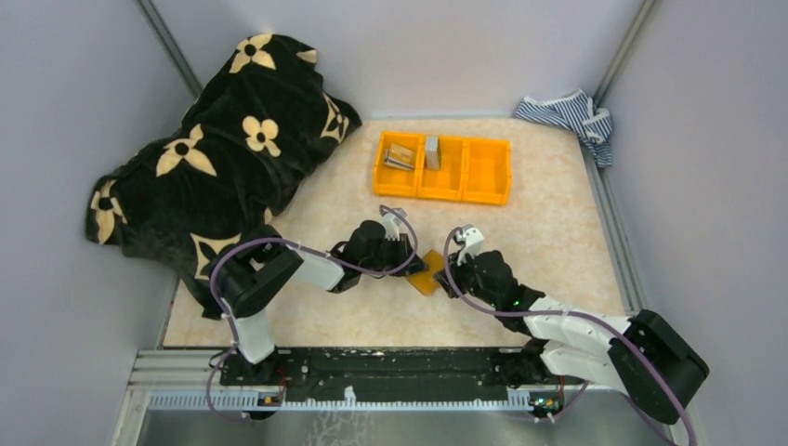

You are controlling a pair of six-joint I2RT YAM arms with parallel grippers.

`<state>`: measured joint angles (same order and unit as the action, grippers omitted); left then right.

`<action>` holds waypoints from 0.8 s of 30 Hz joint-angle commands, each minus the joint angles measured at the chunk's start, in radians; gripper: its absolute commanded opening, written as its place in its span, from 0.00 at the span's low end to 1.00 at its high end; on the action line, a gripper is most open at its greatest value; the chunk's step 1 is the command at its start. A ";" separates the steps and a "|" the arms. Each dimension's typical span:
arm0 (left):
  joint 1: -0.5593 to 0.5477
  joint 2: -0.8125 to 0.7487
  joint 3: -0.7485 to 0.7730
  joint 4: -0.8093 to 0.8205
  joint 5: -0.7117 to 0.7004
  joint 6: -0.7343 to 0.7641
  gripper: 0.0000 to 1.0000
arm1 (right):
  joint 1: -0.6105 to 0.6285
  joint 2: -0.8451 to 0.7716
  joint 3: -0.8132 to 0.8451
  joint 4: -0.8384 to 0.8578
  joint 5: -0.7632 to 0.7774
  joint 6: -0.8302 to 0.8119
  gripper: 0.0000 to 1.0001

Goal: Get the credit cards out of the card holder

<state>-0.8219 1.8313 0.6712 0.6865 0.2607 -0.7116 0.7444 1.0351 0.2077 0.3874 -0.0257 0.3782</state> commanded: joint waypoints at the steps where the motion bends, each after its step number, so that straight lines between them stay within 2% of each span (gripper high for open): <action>1: 0.017 0.067 -0.022 -0.148 -0.085 0.026 0.23 | -0.011 -0.068 -0.012 -0.004 -0.046 0.029 0.00; 6: 0.020 0.043 -0.033 -0.140 -0.086 0.022 0.23 | -0.016 -0.183 -0.023 -0.122 -0.016 0.080 0.00; 14: 0.020 0.023 -0.022 -0.149 -0.107 0.038 0.23 | -0.016 -0.397 -0.033 -0.445 0.183 0.211 0.00; 18: 0.020 0.028 -0.007 -0.148 -0.096 0.050 0.23 | -0.016 -0.433 -0.037 -0.517 0.250 0.228 0.01; 22: 0.020 0.026 0.004 -0.156 -0.088 0.058 0.23 | -0.016 -0.404 -0.025 -0.455 0.245 0.208 0.41; 24: 0.020 0.013 0.002 -0.154 -0.085 0.055 0.23 | -0.015 -0.347 -0.006 -0.418 0.240 0.186 0.51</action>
<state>-0.8185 1.8294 0.6827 0.6678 0.2546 -0.7097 0.7345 0.6300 0.1699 -0.0933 0.1844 0.5850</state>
